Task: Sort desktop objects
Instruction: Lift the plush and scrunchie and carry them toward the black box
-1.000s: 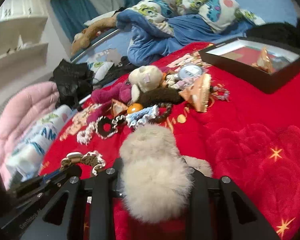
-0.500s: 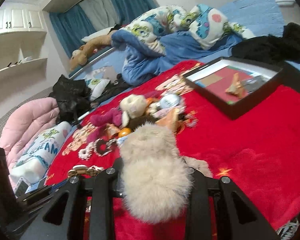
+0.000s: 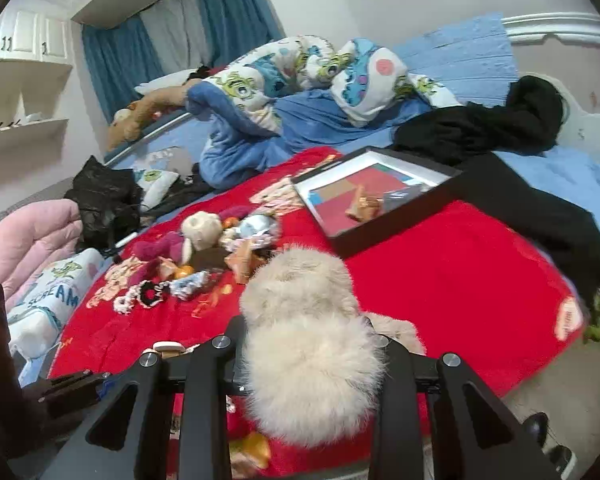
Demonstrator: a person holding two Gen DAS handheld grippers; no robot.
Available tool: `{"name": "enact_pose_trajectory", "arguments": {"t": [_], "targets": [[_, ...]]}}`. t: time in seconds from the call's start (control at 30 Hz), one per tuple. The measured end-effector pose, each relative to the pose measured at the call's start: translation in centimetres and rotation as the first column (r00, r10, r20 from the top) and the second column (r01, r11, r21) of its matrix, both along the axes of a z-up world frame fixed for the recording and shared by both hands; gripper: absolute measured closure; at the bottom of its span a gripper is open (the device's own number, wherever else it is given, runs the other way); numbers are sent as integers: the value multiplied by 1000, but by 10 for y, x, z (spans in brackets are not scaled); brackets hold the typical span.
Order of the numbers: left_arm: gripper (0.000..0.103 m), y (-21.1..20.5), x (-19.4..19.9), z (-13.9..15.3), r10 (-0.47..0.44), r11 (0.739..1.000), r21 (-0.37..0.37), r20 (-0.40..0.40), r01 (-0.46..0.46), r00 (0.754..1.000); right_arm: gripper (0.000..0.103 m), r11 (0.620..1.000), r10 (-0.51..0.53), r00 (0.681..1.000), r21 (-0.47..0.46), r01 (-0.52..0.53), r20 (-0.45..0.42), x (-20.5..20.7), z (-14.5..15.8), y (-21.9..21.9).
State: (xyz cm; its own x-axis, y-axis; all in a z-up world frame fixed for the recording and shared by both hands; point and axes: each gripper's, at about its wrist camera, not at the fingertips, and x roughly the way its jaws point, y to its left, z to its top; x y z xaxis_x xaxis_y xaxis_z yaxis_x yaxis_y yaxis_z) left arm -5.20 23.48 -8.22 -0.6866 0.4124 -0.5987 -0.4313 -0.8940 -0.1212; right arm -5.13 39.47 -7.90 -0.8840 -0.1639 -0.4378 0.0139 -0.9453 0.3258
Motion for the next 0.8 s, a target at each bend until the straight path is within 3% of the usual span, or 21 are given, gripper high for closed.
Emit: {"name": "enact_pose_trajectory", "arguments": {"t": [0.47,0.8], "targets": [[94,19,17,10,-12,1000,13,-12,12,1000,74,1000,12,1000,4,-12,4,32,4,13],[94,43,-44,24,-28,999,-16,11,28,1000,74,998,-42,999,-53,43,12,-1,11,43]]}}
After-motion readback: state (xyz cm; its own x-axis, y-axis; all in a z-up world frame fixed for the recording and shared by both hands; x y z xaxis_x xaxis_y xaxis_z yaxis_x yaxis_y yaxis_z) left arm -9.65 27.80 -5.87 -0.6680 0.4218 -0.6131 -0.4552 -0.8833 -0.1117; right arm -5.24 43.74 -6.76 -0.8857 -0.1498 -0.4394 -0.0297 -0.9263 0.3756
